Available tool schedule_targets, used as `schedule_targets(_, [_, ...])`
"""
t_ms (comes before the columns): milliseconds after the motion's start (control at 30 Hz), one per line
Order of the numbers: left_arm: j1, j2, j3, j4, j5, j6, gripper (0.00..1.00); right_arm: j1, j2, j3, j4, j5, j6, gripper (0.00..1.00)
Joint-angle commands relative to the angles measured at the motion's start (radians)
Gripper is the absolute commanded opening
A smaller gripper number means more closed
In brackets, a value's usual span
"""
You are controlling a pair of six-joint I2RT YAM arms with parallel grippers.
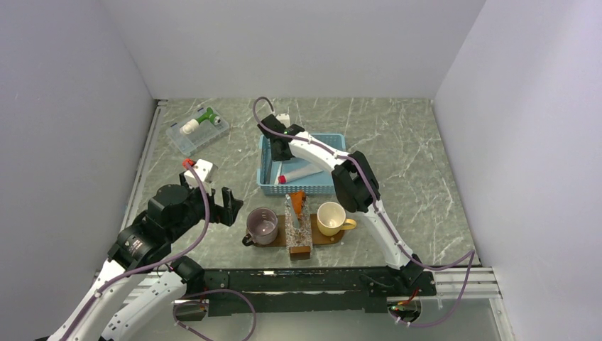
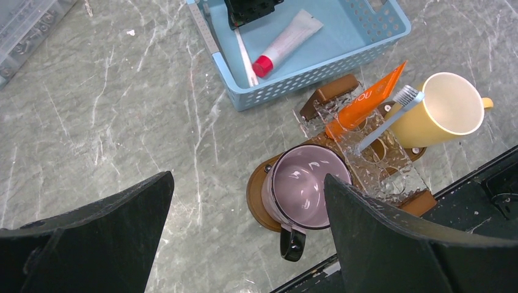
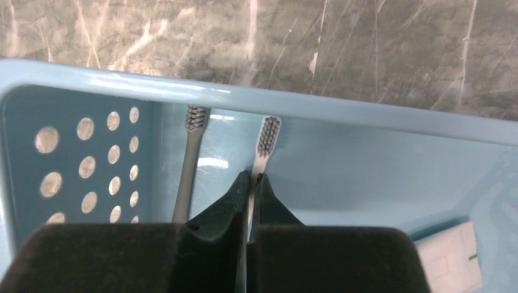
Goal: Prepare toiletry sets of a toothbrush and toothpaste on the tray
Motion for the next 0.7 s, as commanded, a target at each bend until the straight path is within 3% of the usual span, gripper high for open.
schedule_targets(0, [0.004,-0.003,0.009,0.031,0.018,0.01,0.99,0.006,0.037,0.007,-0.028,-0.023,-0.008,0.0])
schedule_targets(367, [0.004,0.013,0.009,0.029,0.013,0.01,0.99,0.006,-0.097,-0.162,0.181,-0.128,0.015,0.0])
schedule_targets(667, [0.005,0.028,0.01,0.028,0.003,0.01,0.99,0.007,-0.241,-0.328,0.316,-0.129,0.025,0.0])
